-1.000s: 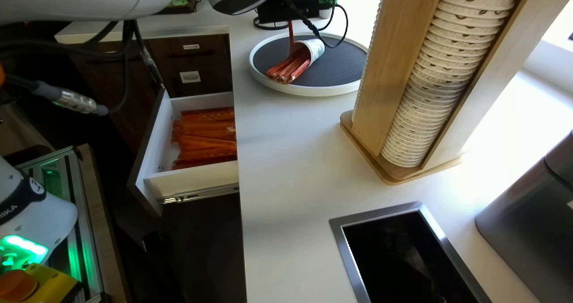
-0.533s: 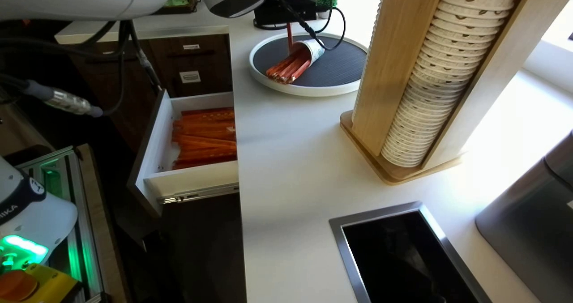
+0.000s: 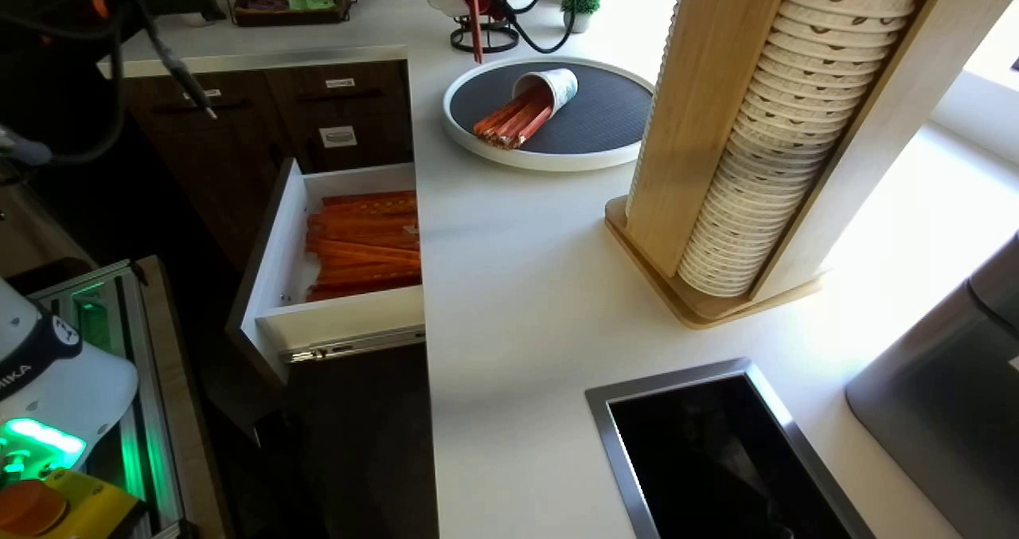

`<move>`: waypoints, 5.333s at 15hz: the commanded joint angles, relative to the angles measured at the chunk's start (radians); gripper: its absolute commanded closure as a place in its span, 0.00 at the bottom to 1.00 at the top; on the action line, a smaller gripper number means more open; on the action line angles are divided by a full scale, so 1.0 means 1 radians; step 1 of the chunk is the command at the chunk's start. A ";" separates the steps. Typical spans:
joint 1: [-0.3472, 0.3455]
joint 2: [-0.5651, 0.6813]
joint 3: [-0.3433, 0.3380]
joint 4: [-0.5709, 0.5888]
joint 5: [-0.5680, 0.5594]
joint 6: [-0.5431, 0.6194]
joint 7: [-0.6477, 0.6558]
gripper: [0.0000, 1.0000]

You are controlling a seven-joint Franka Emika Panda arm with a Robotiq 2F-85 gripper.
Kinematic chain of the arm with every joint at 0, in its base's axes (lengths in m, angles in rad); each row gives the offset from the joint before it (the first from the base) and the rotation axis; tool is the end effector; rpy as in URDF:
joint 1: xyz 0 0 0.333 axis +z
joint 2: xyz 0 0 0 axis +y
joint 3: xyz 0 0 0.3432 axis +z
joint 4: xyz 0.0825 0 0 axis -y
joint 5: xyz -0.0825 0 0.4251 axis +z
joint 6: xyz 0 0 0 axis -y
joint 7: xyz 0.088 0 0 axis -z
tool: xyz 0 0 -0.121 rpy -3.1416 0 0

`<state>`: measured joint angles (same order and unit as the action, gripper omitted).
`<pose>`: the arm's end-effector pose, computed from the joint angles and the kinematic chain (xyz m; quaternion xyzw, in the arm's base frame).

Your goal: Move one brown object from the cup to the open drawer

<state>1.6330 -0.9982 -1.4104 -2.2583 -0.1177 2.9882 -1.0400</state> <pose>0.6010 0.0059 0.4785 -0.7243 -0.3738 -0.5380 0.2150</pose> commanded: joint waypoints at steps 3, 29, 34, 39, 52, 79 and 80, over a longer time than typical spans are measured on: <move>-0.252 0.229 0.194 -0.169 0.033 0.021 0.297 0.97; -1.176 0.489 1.040 -0.361 0.267 -0.202 0.722 0.97; -1.144 0.553 1.070 -0.399 0.544 -0.194 0.755 0.97; -1.172 0.542 1.173 -0.523 0.677 -0.232 0.783 0.97; -1.264 0.694 1.276 -0.506 0.654 -0.155 0.863 0.97; -1.391 1.055 1.392 -0.493 0.653 0.072 1.163 0.97; -1.393 1.045 1.396 -0.493 0.666 0.060 1.152 0.97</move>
<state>0.2325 0.0482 -0.0208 -2.7512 0.5258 3.0618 0.1075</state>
